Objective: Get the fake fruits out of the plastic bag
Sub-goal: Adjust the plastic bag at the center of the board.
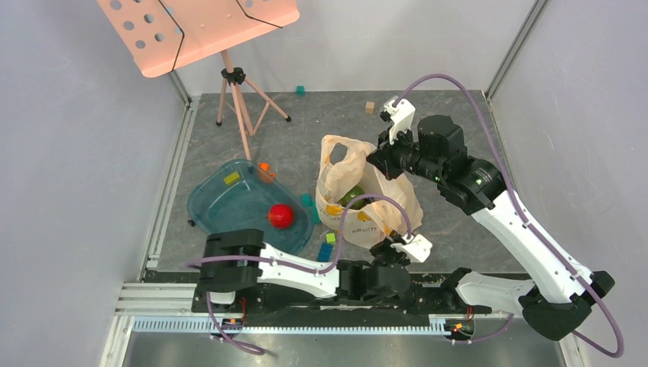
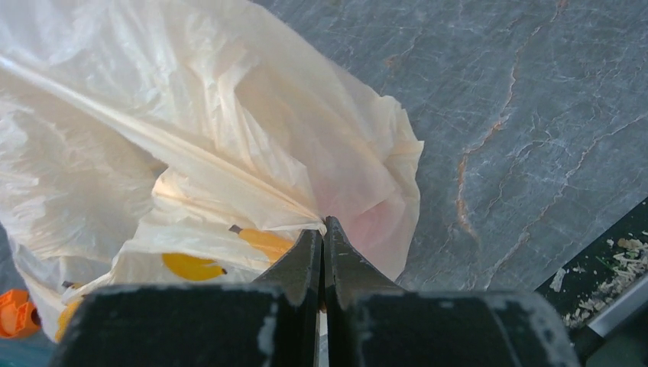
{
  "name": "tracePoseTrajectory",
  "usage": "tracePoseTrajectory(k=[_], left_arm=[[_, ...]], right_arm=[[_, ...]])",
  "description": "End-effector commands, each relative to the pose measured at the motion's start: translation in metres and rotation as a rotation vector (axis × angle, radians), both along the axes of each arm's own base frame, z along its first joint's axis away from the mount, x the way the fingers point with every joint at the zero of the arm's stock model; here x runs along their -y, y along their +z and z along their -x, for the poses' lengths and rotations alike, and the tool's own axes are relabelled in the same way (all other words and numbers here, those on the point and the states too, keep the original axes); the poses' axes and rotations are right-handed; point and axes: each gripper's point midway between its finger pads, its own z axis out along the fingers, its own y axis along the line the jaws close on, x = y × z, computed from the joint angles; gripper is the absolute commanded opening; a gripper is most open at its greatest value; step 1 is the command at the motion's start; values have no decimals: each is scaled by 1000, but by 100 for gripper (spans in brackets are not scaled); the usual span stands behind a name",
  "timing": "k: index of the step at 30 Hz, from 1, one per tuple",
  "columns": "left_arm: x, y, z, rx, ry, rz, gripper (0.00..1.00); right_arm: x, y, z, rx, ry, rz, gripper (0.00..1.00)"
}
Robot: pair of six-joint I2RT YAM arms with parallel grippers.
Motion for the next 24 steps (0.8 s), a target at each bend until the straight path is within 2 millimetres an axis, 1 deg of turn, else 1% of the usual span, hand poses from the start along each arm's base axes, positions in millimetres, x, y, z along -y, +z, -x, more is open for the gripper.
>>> tracePoseTrajectory(k=[1, 4, 7, 9, 11, 12, 15, 17, 19, 21, 23, 24], left_arm=[[32, -24, 20, -5, -95, -49, 2], [41, -42, 23, -29, -114, -80, 4], [44, -63, 26, -60, -120, -106, 10], [44, -74, 27, -76, -119, -122, 19], [40, -78, 27, -90, -111, -121, 30], [37, -78, 27, -96, -108, -119, 41], [23, -67, 26, -108, -90, -97, 73], [13, -53, 26, -120, -86, -71, 83], [2, -38, 28, -146, -93, -41, 93], [-12, -21, 33, -187, -113, -9, 99], [-24, -6, 41, -237, -158, 37, 100], [-29, 5, 47, -261, -193, 70, 100]], right_arm=[[-12, 82, -2, 185, 43, -183, 0], [-11, 86, 0, 192, 46, -192, 0], [-12, 90, 4, 194, 58, -203, 0], [-11, 92, 5, 195, 59, -210, 0], [-9, 95, 7, 202, 57, -217, 0], [-8, 97, 8, 207, 51, -218, 0], [-2, 97, 6, 221, 22, -211, 0], [3, 97, 4, 231, -3, -206, 0], [8, 96, 2, 240, -29, -198, 0], [12, 93, 0, 246, -49, -186, 0], [16, 91, -1, 255, -69, -171, 0], [18, 90, -2, 261, -77, -167, 0]])
